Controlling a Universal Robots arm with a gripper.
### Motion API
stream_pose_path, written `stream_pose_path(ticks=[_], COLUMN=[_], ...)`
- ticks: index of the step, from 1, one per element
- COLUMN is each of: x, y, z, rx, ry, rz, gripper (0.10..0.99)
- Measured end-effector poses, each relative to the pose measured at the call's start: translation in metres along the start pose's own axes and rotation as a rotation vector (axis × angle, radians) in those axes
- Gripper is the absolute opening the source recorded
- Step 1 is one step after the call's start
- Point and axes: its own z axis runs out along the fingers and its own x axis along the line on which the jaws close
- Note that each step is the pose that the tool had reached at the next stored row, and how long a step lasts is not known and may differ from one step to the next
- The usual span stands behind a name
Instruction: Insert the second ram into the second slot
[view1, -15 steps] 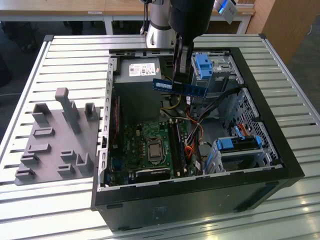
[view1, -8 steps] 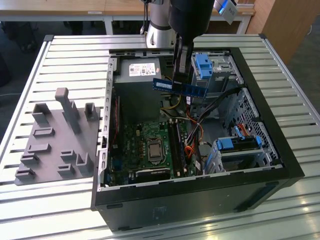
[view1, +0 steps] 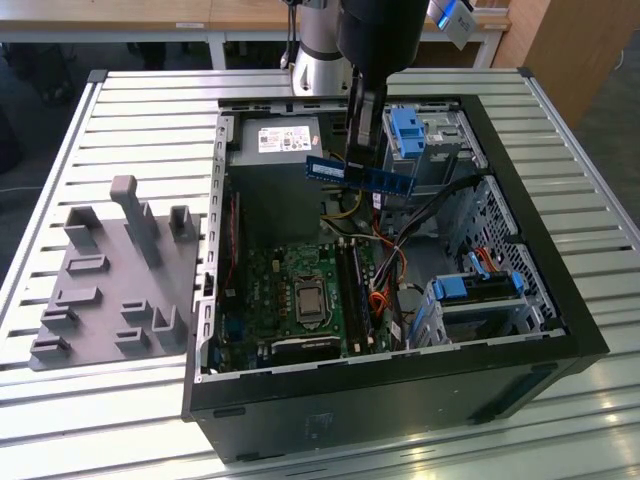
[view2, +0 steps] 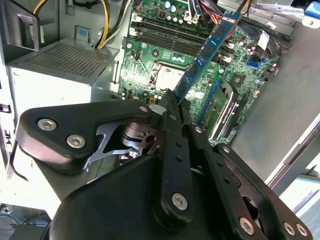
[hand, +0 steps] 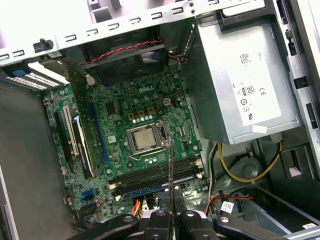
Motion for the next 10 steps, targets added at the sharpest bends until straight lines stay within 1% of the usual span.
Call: stream_pose_path(ticks=[10], x=[0.0000], y=[0.0000], z=[0.0000], rx=[0.000], ry=[-0.0005], rz=[0.015], gripper=[0.137])
